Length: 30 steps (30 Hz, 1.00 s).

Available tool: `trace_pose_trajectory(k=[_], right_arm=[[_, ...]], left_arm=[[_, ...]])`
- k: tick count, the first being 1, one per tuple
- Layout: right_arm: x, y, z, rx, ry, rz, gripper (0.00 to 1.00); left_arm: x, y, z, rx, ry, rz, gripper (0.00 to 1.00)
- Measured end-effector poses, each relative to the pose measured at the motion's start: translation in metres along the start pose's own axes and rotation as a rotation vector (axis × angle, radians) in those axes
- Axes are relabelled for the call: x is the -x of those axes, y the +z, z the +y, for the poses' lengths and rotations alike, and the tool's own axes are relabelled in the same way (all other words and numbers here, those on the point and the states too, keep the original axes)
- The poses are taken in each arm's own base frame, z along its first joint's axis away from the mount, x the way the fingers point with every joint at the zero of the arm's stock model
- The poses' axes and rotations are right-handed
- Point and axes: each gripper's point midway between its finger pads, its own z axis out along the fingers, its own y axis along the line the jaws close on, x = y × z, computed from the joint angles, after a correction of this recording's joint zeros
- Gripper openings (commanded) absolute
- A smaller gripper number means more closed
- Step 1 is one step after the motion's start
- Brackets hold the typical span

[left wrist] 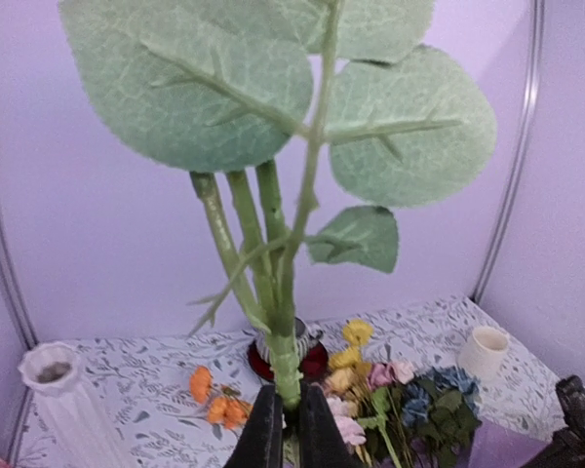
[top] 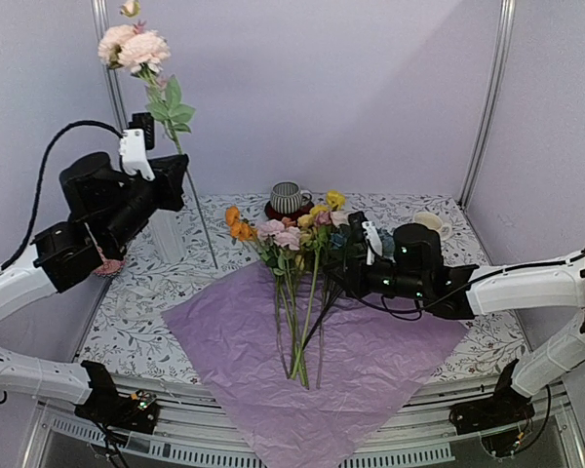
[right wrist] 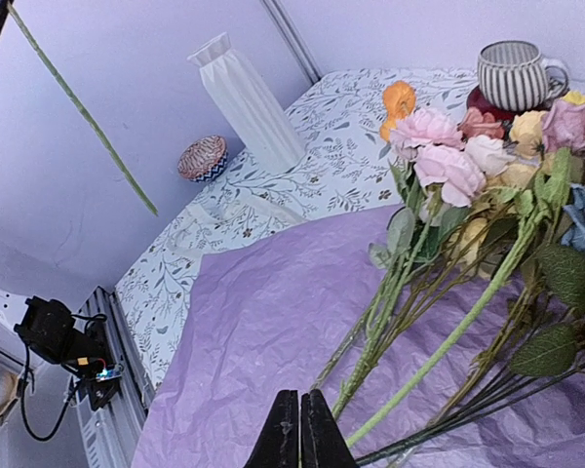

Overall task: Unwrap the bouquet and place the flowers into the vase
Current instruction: Place the fake flower in the vase.

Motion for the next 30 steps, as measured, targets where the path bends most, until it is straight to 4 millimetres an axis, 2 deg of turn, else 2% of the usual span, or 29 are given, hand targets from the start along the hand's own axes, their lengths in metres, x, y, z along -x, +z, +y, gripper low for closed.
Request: trace_pose_trajectory(k=[5,7,13,18,23,30], right_arm=[[0.012,-0.014,-0.006,-0.062,-0.080,-0.044,0.06],[0.016,-0.016,-0.007,-0.076,-0.106,-0.056,0.06],[0.016,-0.019,-0.011,-0.102,-0.174,-0.049,0.06],[0.018,-0.019,-0.015,-0.130,-0.234,-0.053,0.05],[0.021,-0.018,-0.018,-0.140,-0.270,-0.089,0.05],[-0.007,-0.023,-0.037,-0.171,-0.283,-0.079,0.05]], left_arm=[[0.060,-0.020,0.033,0.108,0.009,-0.121,0.06],[0.078,-0.026,0.044,0.152,0.021,-0.157,0.06],[0.113,-0.029,0.077,0.294,0.072,-0.218,0.03],[0.128,-0.015,0.109,0.411,0.101,-0.255,0.00],[0.130,0.005,0.141,0.502,0.114,-0.277,0.00],[0.136,0.039,0.182,0.573,0.119,-0.299,0.00]])
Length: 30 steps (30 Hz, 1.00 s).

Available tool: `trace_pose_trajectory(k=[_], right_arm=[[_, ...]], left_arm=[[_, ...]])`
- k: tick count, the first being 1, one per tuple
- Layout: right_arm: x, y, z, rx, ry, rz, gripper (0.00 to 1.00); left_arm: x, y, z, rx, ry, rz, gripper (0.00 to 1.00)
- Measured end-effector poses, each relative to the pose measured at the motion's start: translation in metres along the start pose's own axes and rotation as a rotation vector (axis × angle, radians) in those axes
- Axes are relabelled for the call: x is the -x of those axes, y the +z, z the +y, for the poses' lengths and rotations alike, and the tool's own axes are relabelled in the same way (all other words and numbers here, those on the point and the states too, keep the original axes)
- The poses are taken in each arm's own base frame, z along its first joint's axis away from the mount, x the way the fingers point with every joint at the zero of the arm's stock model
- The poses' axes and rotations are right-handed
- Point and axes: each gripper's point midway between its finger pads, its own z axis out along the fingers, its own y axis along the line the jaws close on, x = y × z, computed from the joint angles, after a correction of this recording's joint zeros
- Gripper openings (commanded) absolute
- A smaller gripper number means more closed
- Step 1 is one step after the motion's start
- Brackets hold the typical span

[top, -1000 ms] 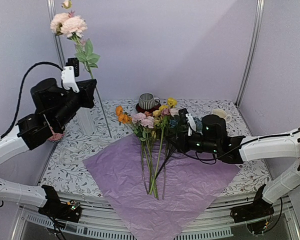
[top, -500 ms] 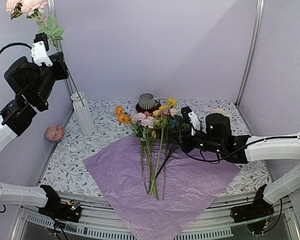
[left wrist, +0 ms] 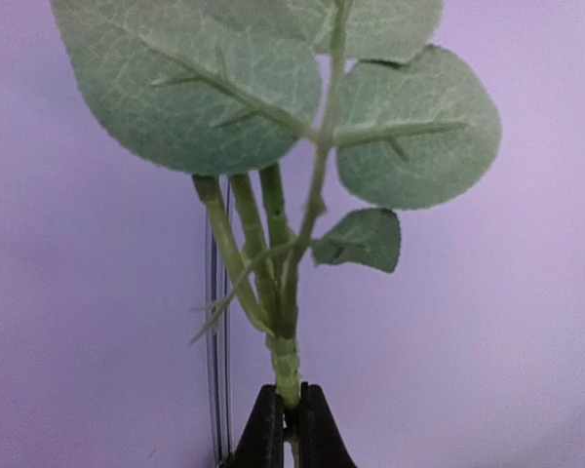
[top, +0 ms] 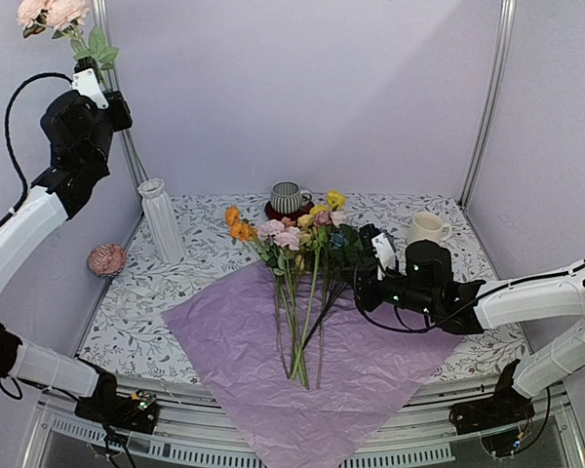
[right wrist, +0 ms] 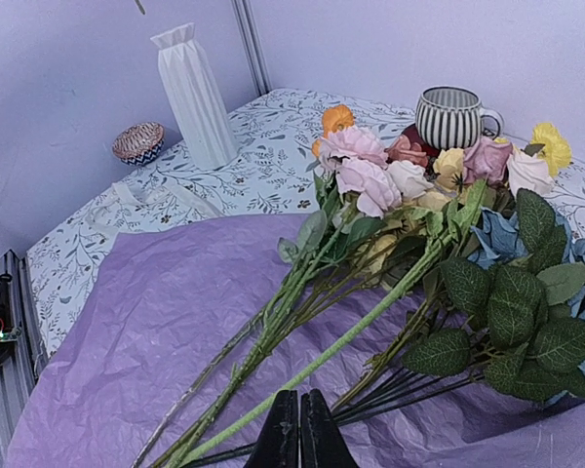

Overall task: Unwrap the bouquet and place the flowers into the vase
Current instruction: Place the fake flower in the vase.

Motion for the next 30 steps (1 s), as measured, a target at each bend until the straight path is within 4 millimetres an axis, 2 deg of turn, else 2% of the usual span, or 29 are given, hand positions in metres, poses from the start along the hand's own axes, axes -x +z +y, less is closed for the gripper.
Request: trace_pose_trajectory(k=[6,12,24,28,30], right_arm=[[0.003,0.000,-0.002,-0.011,-0.003,-0.028,0.05],[0.008,0.000,-0.002,-0.009,-0.002,-0.048,0.05],[0.008,0.000,-0.001,-0.007,-0.001,-0.049,0.05],[0.008,0.000,-0.001,-0.004,-0.001,-0.048,0.06],[0.008,0.000,0.000,-0.001,-0.001,-0.048,0.06]], left_arm=[[-0.025,0.026,0.004,0.016,0.023,0.019,0.00],[-0.055,0.031,-0.002,-0.010,0.024,0.045,0.00],[-0.171,0.028,-0.005,0.002,0.082,0.282,0.00],[-0.197,0.021,-0.001,0.013,0.092,0.343,0.02],[-0.207,0.017,0.003,0.025,0.097,0.364,0.09]])
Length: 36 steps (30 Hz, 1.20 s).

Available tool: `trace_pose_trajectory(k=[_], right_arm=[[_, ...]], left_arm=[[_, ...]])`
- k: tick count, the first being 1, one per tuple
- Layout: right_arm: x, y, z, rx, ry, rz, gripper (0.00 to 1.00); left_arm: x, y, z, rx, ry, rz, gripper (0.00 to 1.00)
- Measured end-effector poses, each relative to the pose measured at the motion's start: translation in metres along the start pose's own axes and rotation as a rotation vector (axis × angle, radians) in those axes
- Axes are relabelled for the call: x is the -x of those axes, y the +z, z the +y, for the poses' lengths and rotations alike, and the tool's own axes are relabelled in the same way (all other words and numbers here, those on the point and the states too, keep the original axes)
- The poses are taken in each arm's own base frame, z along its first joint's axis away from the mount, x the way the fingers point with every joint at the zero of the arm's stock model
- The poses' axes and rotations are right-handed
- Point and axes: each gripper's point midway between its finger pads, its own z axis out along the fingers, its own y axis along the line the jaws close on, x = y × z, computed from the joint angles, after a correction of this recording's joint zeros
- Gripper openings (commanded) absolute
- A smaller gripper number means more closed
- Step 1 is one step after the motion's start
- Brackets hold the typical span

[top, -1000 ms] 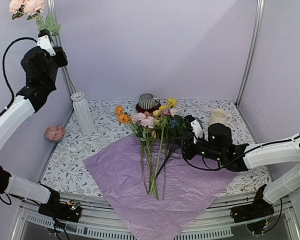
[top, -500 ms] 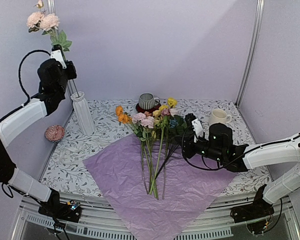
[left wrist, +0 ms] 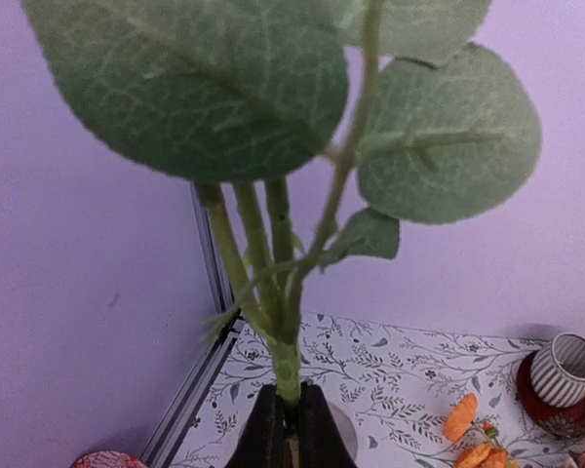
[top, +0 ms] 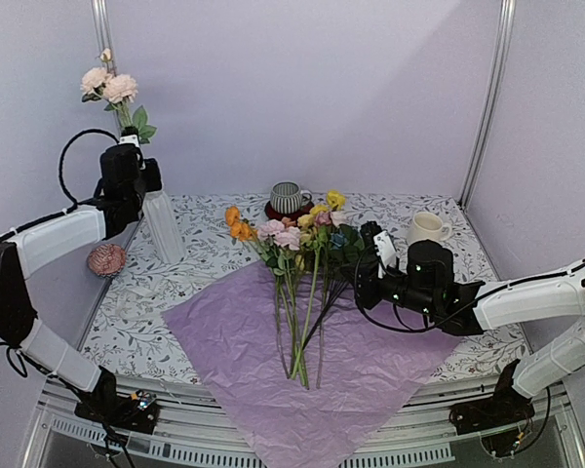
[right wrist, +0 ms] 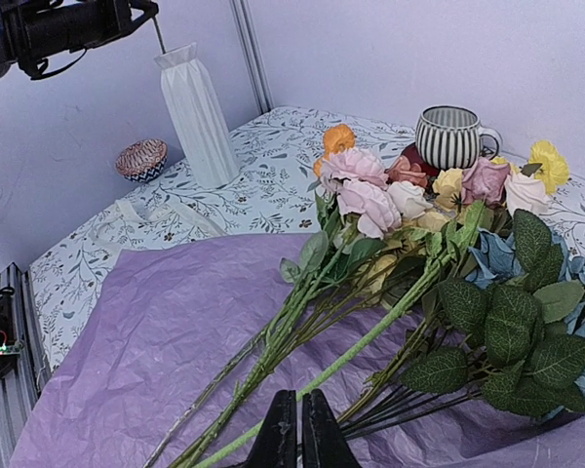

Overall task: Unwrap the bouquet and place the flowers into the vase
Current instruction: Place the fake flower in the vase, then adjust the fake flower with the flattened wrapping paper.

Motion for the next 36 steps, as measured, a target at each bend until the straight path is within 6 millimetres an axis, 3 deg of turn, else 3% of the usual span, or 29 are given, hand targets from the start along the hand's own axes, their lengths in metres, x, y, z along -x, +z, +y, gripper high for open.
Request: trace_pose_trajectory(k=[2,7,13,24,30,36], right_arm=[[0.000,0.000,0.000,0.001,0.000,0.001,0.06],[0.000,0.000,0.000,0.002,0.000,0.001,0.07],[-0.003,0.002,0.000,0.001,0.000,0.006,0.07],[-0.009,0.004,-0.001,0.002,0.000,0.022,0.07],[-0.012,0.005,-0.001,0.001,0.002,0.030,0.07],[-0.014,0.006,-0.001,0.003,0.002,0.036,0.07]], left_arm=[[-0.007,0.000,0.001,0.007,-0.003,0.017,0.19],[-0.017,0.000,0.002,0.006,-0.010,0.057,0.58],[-0.028,-0.007,0.005,-0.001,-0.028,0.113,0.73],[-0.005,-0.049,0.010,-0.095,-0.126,0.103,0.79],[-0.030,-0.065,0.007,-0.156,-0.163,0.179,0.79],[-0.068,-0.102,0.001,-0.287,-0.247,0.265,0.77]])
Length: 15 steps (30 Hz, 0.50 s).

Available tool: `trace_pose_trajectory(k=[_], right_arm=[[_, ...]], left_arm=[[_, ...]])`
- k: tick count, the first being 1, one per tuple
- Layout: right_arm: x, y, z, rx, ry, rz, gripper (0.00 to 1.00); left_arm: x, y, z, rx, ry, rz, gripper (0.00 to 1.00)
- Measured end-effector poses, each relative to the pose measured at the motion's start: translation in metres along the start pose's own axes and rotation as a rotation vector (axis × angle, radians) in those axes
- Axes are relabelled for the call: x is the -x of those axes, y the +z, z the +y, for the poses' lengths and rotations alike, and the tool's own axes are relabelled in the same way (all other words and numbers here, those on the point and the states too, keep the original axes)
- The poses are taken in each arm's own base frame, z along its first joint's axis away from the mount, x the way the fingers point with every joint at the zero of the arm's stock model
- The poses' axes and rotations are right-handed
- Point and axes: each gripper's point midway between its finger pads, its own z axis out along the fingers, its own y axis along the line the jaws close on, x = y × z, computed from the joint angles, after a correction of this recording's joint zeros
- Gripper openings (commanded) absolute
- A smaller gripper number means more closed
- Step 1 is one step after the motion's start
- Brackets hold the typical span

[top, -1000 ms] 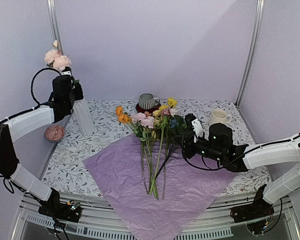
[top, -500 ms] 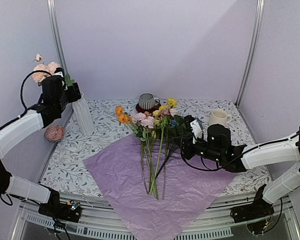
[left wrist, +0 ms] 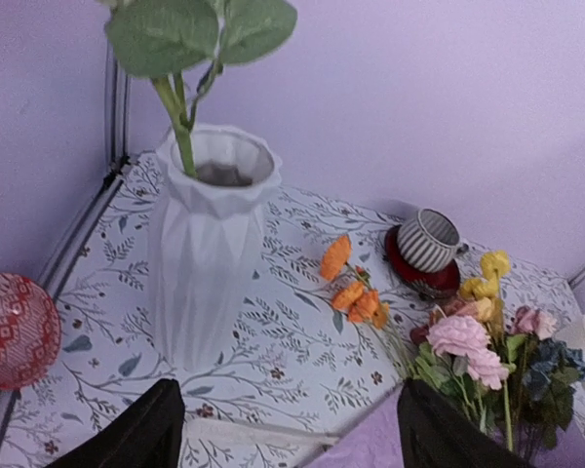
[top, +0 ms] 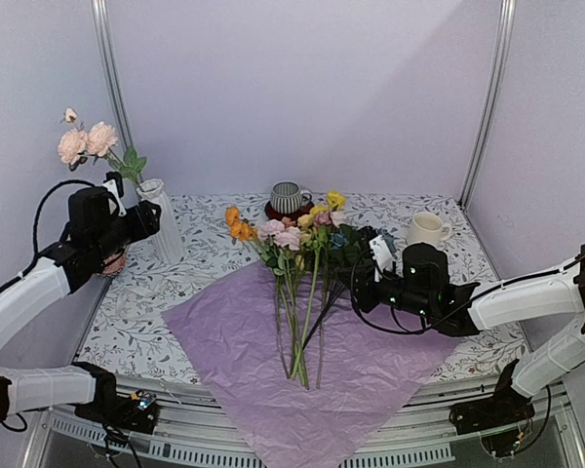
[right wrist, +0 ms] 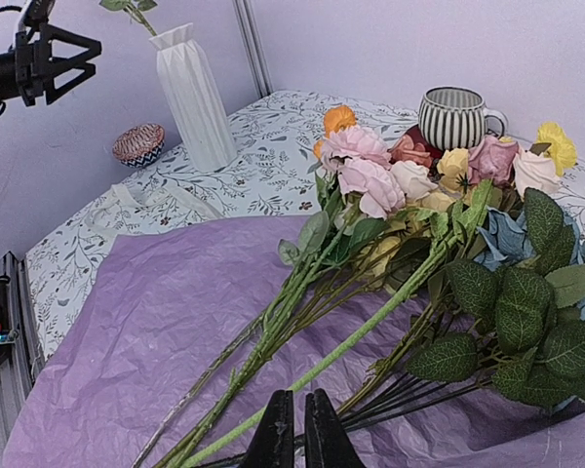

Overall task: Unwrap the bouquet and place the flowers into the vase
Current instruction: Adjust the fake flower with the flattened wrapping paper.

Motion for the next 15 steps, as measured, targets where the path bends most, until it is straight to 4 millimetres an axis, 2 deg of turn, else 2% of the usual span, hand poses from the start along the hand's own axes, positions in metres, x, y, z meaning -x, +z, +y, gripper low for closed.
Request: trace_pose_trajectory(k=[5,9,15], right_arm=[[-0.002,0.001,0.000,-0.001,0.000,0.005,0.08],[-0.004,0.002,0.000,0.000,0.001,0.011,0.08],[-0.008,0.004,0.001,0.009,0.006,0.024,0.08]], left_arm=[[-0.049,-0.016,-0.014,-0.142,-0.080,0.113,0.74],[-0.094,-0.024,-0.038,-0.263,-0.111,0.241,0.71],[-0.154,-0.041,-0.103,-0.471,-0.088,0.409,0.64]])
